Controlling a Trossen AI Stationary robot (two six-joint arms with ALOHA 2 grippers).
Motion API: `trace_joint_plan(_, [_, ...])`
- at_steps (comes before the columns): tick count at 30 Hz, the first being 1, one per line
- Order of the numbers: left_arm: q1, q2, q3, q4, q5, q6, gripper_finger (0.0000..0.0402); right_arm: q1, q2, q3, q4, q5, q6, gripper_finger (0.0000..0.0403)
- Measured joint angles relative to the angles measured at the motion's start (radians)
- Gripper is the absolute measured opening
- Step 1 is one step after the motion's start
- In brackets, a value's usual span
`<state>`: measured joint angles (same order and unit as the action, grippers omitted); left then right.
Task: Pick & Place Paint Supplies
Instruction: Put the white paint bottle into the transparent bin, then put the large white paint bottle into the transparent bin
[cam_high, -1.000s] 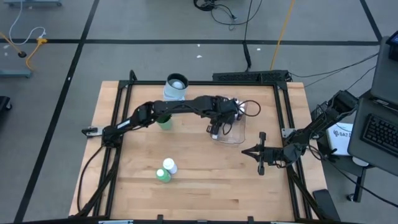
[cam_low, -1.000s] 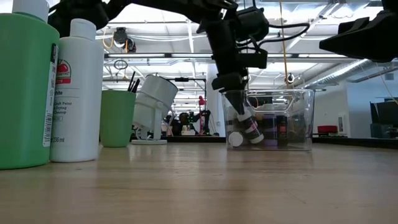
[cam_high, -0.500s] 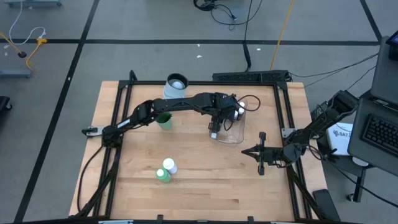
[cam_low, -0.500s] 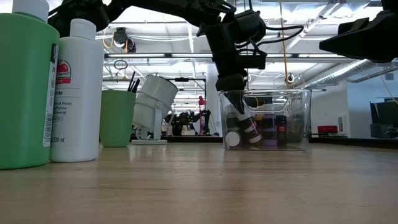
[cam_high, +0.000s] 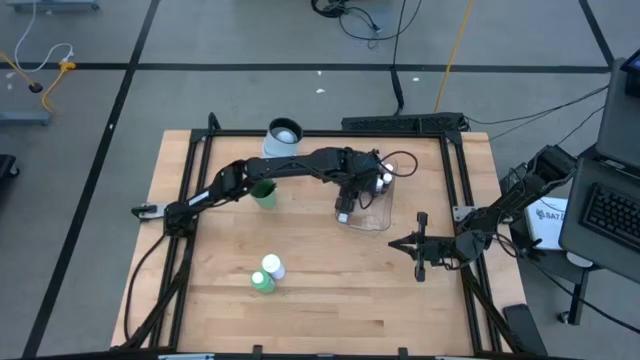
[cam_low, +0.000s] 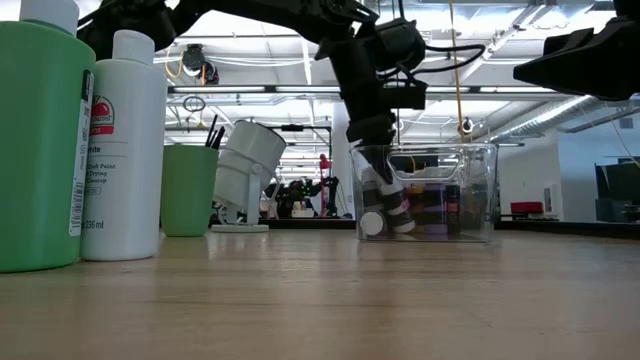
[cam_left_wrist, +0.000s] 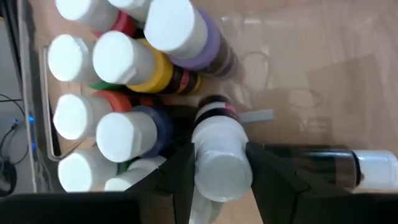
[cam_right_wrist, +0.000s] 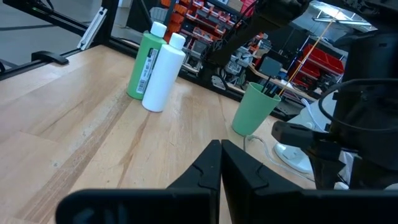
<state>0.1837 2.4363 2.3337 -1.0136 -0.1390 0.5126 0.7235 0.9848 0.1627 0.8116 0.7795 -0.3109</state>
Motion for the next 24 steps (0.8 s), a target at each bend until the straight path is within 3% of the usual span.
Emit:
trace_joint_plan(12, [-0.001,0.0,0.007,0.032,-0.002,0.013,0.0146,0.0,0.0,0.0,0.0,0.0,-0.005,0.0004])
trace_joint_plan(24, [0.001,-0.001,0.012,0.023,-0.025,0.002,0.0233,0.0,0.0,0.0,0.0,0.0,-0.005,0.0004])
